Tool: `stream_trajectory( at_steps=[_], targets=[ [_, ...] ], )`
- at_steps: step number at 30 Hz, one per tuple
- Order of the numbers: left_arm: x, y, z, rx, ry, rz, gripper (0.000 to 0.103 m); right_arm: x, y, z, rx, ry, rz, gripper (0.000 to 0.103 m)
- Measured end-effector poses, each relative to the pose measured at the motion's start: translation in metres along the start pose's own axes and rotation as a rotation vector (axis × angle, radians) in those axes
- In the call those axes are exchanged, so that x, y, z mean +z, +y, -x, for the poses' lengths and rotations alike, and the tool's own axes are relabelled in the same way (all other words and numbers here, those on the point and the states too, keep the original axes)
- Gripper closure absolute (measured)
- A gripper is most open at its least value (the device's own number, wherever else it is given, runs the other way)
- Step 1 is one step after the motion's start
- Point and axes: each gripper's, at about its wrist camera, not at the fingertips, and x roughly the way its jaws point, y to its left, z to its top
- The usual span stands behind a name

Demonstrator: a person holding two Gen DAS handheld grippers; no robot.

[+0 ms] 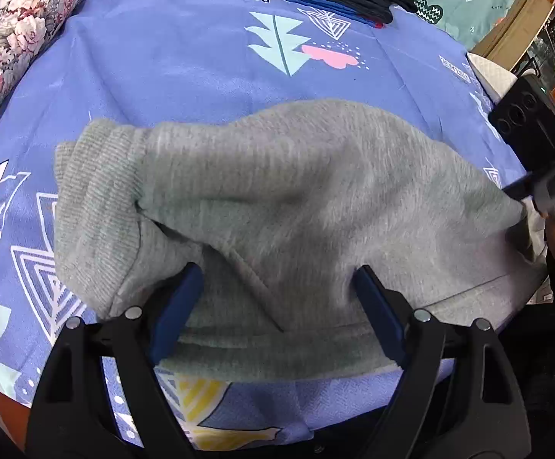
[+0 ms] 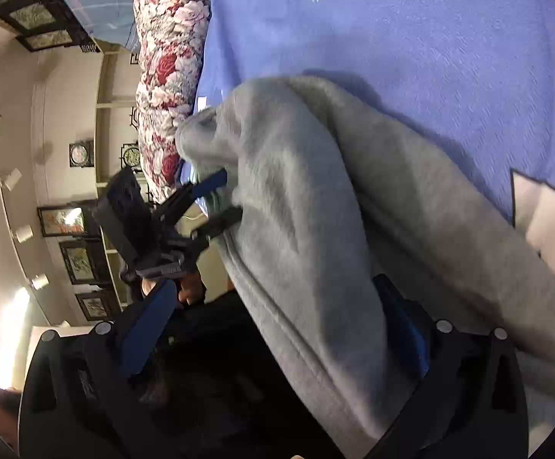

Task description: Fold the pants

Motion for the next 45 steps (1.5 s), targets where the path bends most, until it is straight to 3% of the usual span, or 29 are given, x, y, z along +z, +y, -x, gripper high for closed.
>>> stream_trajectory(
  at_steps=[4,7,9,11,13,17,20,22,23,24,27,33,35,37,38,39,42,45],
  targets=[
    [0.001,-0.001,0.000,-0.003,-0.007,0.007,0.019,0.036,-0.012,-0.005,0.055,-0.055,-0.040,0.001],
    [0.000,-0.002,0.002,-0.002,-0.015,0.009,0.019,0.063,0.001,-0.010,0.129,-0.101,0.008,0.006],
    [0.000,-0.002,0.003,-0.004,-0.018,0.012,0.019,0.074,0.012,-0.015,0.160,-0.107,0.039,0.022],
    [-0.001,-0.001,0.004,-0.010,-0.023,0.013,0.019,0.078,0.018,-0.017,0.130,-0.150,0.074,0.028],
    [-0.004,0.001,0.007,-0.020,-0.029,0.012,0.019,0.077,0.014,-0.016,0.160,-0.171,0.055,0.039],
    [-0.008,0.004,0.009,-0.039,-0.037,0.004,0.019,0.072,0.003,0.023,0.247,-0.341,0.056,0.095],
    [-0.008,0.004,0.011,-0.043,-0.031,-0.005,0.019,0.072,0.002,0.028,0.084,-0.304,0.016,0.091],
    [-0.009,0.004,0.013,-0.046,-0.028,-0.011,0.019,0.069,0.000,0.025,-0.053,-0.259,-0.007,0.071],
    [-0.011,0.005,0.014,-0.048,-0.028,-0.011,0.019,0.067,-0.005,0.024,-0.072,-0.242,-0.034,0.046],
    [-0.013,0.006,0.016,-0.054,-0.030,-0.007,0.019,0.066,-0.010,0.021,-0.082,-0.223,-0.058,0.031],
    [-0.018,0.010,0.020,-0.066,-0.032,0.010,0.019,0.060,-0.021,-0.005,0.000,-0.085,-0.115,0.027],
    [-0.017,0.007,0.020,-0.047,-0.018,0.010,0.019,0.070,0.033,-0.042,0.090,0.019,0.043,0.009],
    [-0.015,0.007,0.019,-0.040,-0.011,0.009,0.019,0.083,0.030,-0.049,0.089,0.006,0.028,0.009],
    [-0.015,0.007,0.019,-0.036,-0.009,0.013,0.019,0.097,0.014,-0.049,0.126,-0.036,-0.029,0.023],
    [-0.015,0.007,0.019,-0.035,-0.009,0.014,0.019,0.102,0.008,-0.049,0.123,-0.073,-0.028,0.057],
    [-0.015,0.008,0.019,-0.034,-0.011,0.016,0.019,0.105,0.002,-0.042,0.128,-0.122,-0.021,0.082],
    [-0.015,0.010,0.019,-0.042,-0.014,0.020,0.019,0.101,0.000,-0.040,0.222,-0.112,-0.038,0.086],
    [-0.017,0.012,0.019,-0.049,-0.015,0.017,0.019,0.073,0.016,-0.037,0.180,-0.034,0.034,0.084]
  ],
)
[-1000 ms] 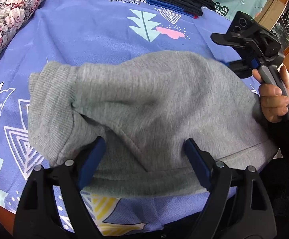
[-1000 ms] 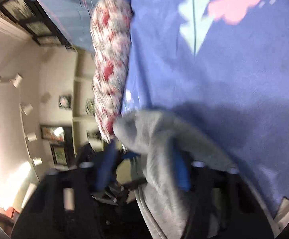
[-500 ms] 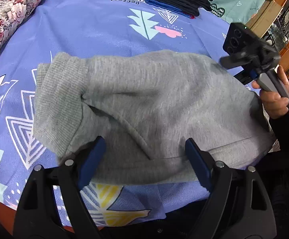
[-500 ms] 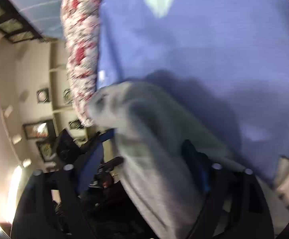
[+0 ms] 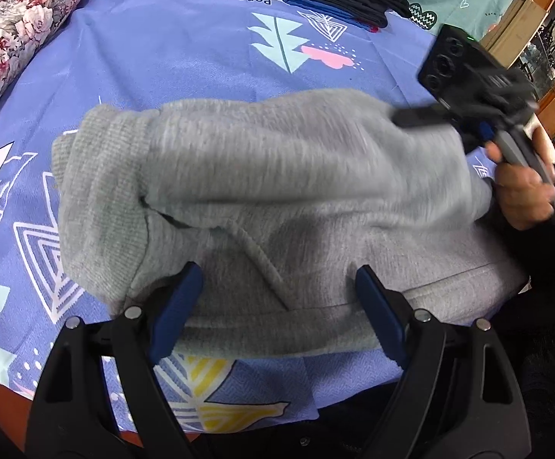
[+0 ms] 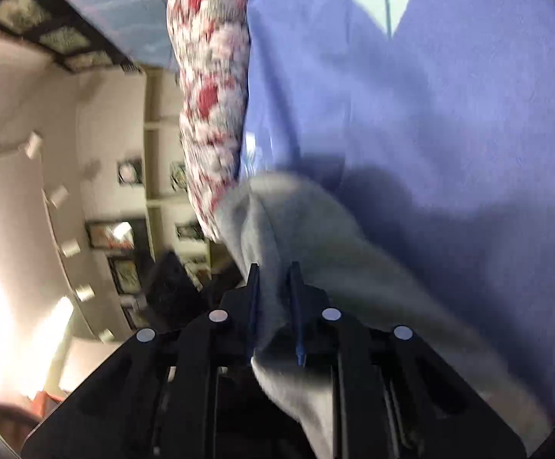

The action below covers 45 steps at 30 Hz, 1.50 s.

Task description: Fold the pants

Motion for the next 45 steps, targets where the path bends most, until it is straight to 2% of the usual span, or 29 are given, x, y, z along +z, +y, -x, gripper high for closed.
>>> stream_trajectory(
  at_steps=[2,3,5,9,13,16,17,19,21,24,26,28,30,31,32,33,34,36,40,42,45],
  targets=[
    [-0.002,0.001,0.001,-0.009,-0.003,0.000,0.019,-0.025,0.012,0.004,-0.067,0.026,0.057,0.082],
    [-0.002,0.001,0.001,-0.012,-0.004,-0.001,0.019,-0.034,0.015,0.005,-0.082,0.028,0.076,0.076],
    [-0.002,0.000,0.000,-0.010,-0.004,-0.004,0.019,-0.056,0.012,0.013,-0.105,0.038,0.077,0.072],
    [-0.003,-0.001,0.000,-0.003,-0.003,-0.011,0.019,-0.081,0.000,0.016,-0.127,0.046,0.050,0.072],
    [-0.001,-0.002,-0.002,0.000,-0.004,-0.010,0.019,-0.091,-0.008,0.018,-0.143,0.059,0.022,0.071],
    [-0.003,-0.002,-0.001,0.000,-0.007,-0.010,0.019,-0.088,-0.011,0.023,-0.172,0.065,-0.015,0.070],
    [-0.003,-0.002,-0.001,-0.001,-0.009,-0.009,0.019,-0.085,-0.013,0.033,-0.194,0.042,-0.035,0.066],
    [-0.003,-0.002,-0.001,-0.001,-0.013,-0.011,0.019,-0.077,-0.021,0.051,-0.186,-0.014,-0.073,0.057],
    [-0.005,-0.003,0.000,-0.002,-0.018,-0.011,0.018,-0.071,-0.031,0.060,-0.194,-0.057,-0.129,0.037],
    [-0.005,-0.005,-0.001,-0.009,-0.023,-0.014,0.014,-0.058,-0.029,0.041,-0.125,-0.022,-0.137,0.016],
    [-0.005,-0.007,-0.002,-0.004,-0.028,-0.022,0.012,-0.044,-0.023,0.020,-0.018,0.016,-0.129,0.016],
    [-0.004,-0.008,-0.002,-0.001,-0.030,-0.020,0.012,-0.030,-0.018,0.002,-0.028,0.028,-0.112,0.015],
    [-0.004,-0.007,-0.002,-0.005,-0.033,-0.015,0.012,-0.020,-0.020,0.006,-0.019,-0.052,-0.127,0.016],
    [-0.005,-0.006,-0.002,-0.008,-0.035,-0.015,0.012,-0.019,-0.022,0.019,0.019,-0.125,-0.134,0.017],
    [-0.005,-0.006,-0.001,-0.010,-0.036,-0.016,0.012,-0.019,-0.019,0.036,0.047,-0.187,-0.110,0.028],
    [-0.005,-0.006,-0.001,-0.015,-0.039,-0.015,0.012,-0.020,-0.016,0.051,0.059,-0.240,-0.077,0.046],
    [-0.006,-0.005,-0.001,-0.022,-0.040,-0.014,0.012,-0.023,-0.015,0.073,0.097,-0.307,-0.054,0.055],
    [-0.006,-0.003,0.000,-0.035,-0.042,-0.013,0.012,-0.027,-0.020,0.087,0.138,-0.330,-0.066,0.088],
    [-0.004,-0.005,-0.001,-0.027,-0.035,-0.023,0.012,-0.031,-0.022,0.067,0.037,-0.288,-0.087,0.093],
    [-0.006,-0.005,0.000,-0.024,-0.035,-0.021,0.012,-0.030,-0.017,0.075,-0.055,-0.360,-0.037,0.094],
    [-0.008,-0.004,0.001,-0.027,-0.044,-0.016,0.012,-0.021,-0.018,0.091,-0.120,-0.458,-0.025,0.094]
  ],
)
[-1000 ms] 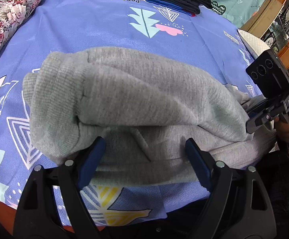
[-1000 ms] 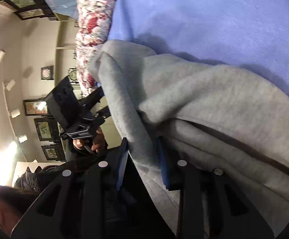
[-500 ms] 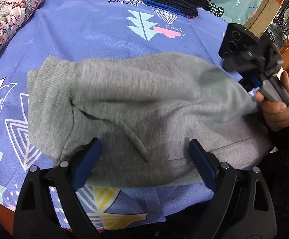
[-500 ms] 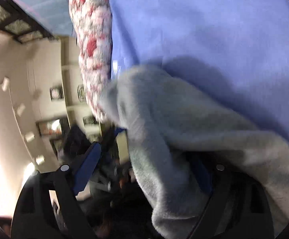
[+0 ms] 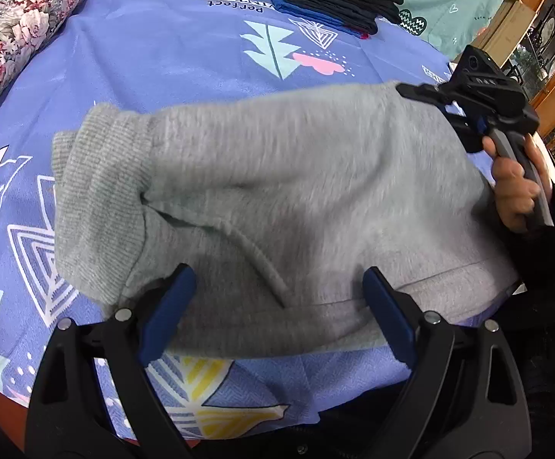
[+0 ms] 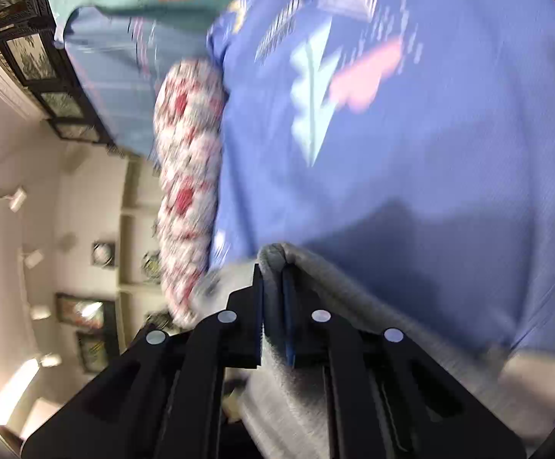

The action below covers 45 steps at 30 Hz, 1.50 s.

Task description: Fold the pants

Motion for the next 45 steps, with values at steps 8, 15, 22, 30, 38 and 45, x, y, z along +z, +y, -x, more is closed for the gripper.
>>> stream_trajectory(
  at_steps=[8,15,22,30,38,45],
  targets=[
    [0.002,0.000,0.004,0.001,0.013,-0.003,0.012,0.037,-0.016,0.009,-0.211,-0.010,0.040,0.090],
    [0.032,-0.037,0.042,-0.069,-0.081,-0.102,0.010,-0.021,0.065,0.056,-0.258,-0.056,0.249,0.043],
    [0.071,0.012,-0.035,0.022,-0.011,0.005,0.008,-0.101,0.016,0.025,-0.368,-0.015,0.127,0.040],
    [0.059,0.005,-0.028,0.027,-0.049,-0.059,0.007,-0.146,-0.021,0.118,-0.379,-0.316,0.089,0.037],
    [0.037,0.004,-0.022,0.067,-0.084,-0.068,0.007,-0.208,-0.090,0.227,-0.401,-0.530,-0.147,0.082],
    [0.040,-0.006,0.000,-0.029,-0.132,0.049,0.007,-0.279,-0.045,0.329,-0.582,-0.873,-0.146,0.011]
  ],
)
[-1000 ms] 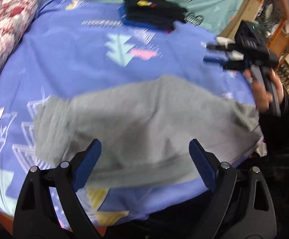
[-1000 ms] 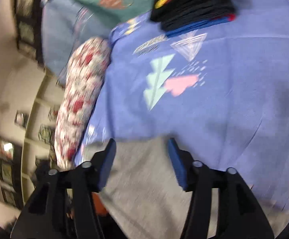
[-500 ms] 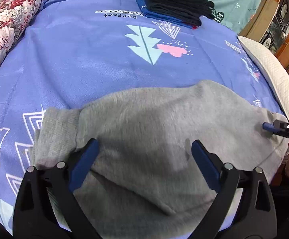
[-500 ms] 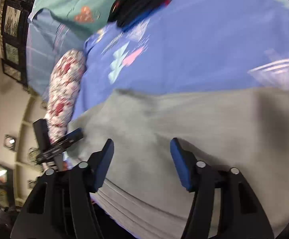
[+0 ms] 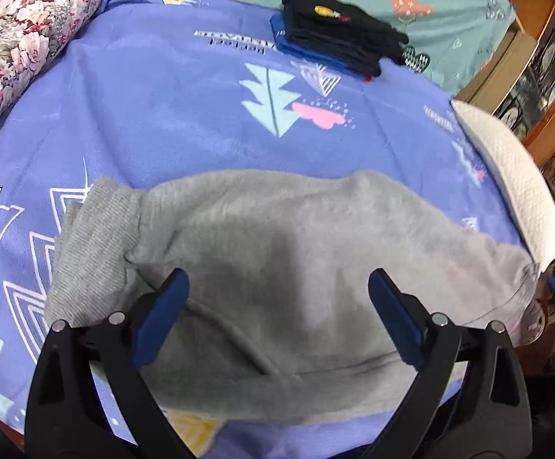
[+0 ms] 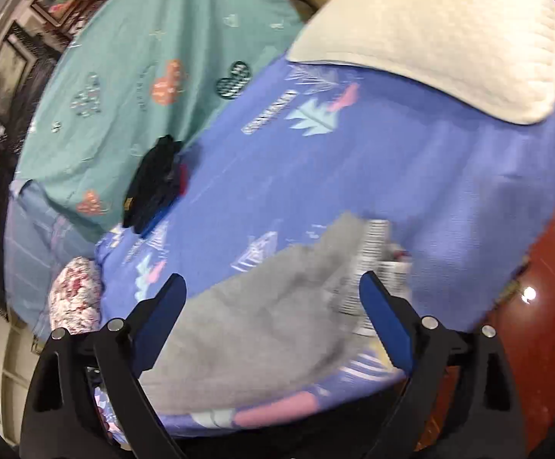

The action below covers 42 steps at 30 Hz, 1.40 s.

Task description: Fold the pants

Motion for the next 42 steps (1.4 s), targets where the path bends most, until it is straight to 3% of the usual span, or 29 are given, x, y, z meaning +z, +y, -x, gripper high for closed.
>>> stream_trajectory(
  at_steps=[6,13,15,17,19,21,23,25,28,32,36,38,42],
  targets=[
    [-0.006,-0.024,-0.004,-0.081,0.014,-0.012,0.007,-0.004,-0.027,-0.028,-0.069,0.078,-0.053,0.018],
    [-0.020,-0.021,-0.005,-0.099,0.036,-0.008,0.007,0.003,-0.030,-0.043,-0.135,0.052,0.012,0.023],
    [-0.022,-0.020,-0.005,-0.102,0.033,-0.006,0.007,-0.001,-0.026,-0.050,-0.132,0.096,0.042,0.048],
    [-0.022,-0.021,-0.005,-0.099,0.027,-0.009,0.007,-0.009,-0.024,-0.059,-0.164,0.132,0.058,0.050],
    [-0.023,-0.021,-0.005,-0.100,0.023,-0.012,0.007,-0.014,-0.021,-0.057,-0.173,0.111,0.064,0.053],
    [-0.024,-0.020,-0.004,-0.104,0.021,-0.013,0.007,-0.017,-0.016,-0.050,-0.150,0.077,0.070,0.075],
    [-0.024,-0.020,-0.003,-0.113,0.021,-0.011,0.007,-0.017,-0.002,-0.039,-0.103,0.035,0.105,0.079],
    [-0.025,-0.019,-0.001,-0.117,0.019,-0.010,0.007,-0.017,0.031,-0.025,-0.048,-0.016,0.196,0.080],
    [-0.027,-0.020,0.002,-0.120,0.012,-0.007,0.007,-0.030,0.116,-0.018,0.035,-0.026,0.437,0.080],
    [-0.031,-0.020,0.008,-0.130,-0.009,0.006,0.007,-0.088,0.211,-0.072,0.054,0.122,0.757,0.078],
    [-0.038,-0.017,0.017,-0.148,-0.026,0.025,0.007,-0.165,0.224,-0.161,0.014,0.418,0.922,0.056],
    [-0.041,-0.015,0.021,-0.148,-0.028,0.026,0.007,-0.178,0.229,-0.149,0.038,0.348,1.006,0.045],
    [-0.042,-0.008,0.021,-0.151,-0.028,0.038,0.007,-0.156,0.233,-0.109,0.224,0.343,0.953,0.043]
  ],
)
